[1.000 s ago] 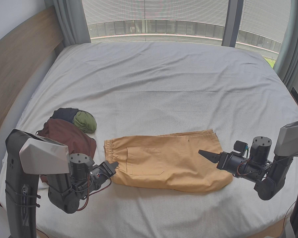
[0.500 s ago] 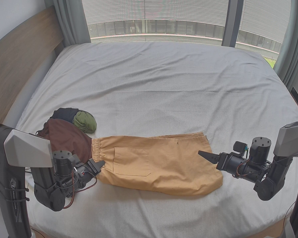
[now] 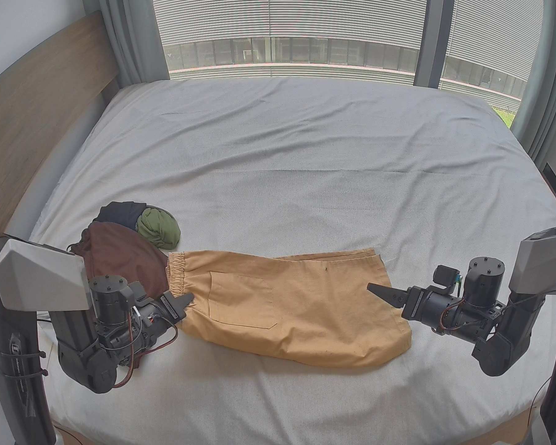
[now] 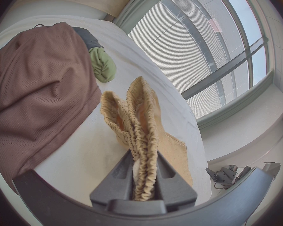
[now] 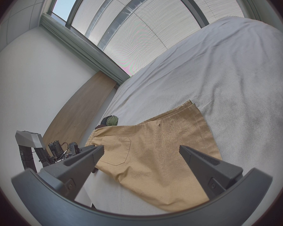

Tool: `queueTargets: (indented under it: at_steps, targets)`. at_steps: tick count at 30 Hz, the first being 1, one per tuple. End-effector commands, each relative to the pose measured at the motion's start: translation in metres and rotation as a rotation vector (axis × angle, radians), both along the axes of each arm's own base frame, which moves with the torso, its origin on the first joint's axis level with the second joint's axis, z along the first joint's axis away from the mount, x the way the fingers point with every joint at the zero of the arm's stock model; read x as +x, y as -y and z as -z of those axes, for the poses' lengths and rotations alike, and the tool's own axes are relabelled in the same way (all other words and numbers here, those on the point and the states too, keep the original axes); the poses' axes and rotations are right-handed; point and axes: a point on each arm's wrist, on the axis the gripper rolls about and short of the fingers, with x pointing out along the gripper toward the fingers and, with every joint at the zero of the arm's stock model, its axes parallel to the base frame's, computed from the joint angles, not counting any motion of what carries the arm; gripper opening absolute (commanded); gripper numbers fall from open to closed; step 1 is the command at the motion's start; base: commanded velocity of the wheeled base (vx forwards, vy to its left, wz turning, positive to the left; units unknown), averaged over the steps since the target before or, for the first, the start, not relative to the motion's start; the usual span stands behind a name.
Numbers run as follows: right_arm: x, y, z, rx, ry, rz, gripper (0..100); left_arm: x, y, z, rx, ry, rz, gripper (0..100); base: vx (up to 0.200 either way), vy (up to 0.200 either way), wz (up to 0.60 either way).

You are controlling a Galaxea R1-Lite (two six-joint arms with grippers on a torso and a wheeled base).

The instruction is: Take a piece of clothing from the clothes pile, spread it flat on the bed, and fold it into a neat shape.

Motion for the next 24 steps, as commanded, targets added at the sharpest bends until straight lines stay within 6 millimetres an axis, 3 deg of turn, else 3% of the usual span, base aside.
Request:
queueTargets:
  at_steps: [1, 24]
  targets:
    - [0.0, 0.0, 0.0, 0.001, 0.002, -0.001, 100, 0.002, 0.01, -0.011, -0.012, 0.049, 0.028, 0, 0.0, 0.0, 0.0]
    - [0.004, 0.007, -0.006, 0.017, 0.017, 0.028, 100, 0.002, 0.085, -0.031, -0.079, 0.168, 0.225, 0, 0.0, 0.0, 0.0]
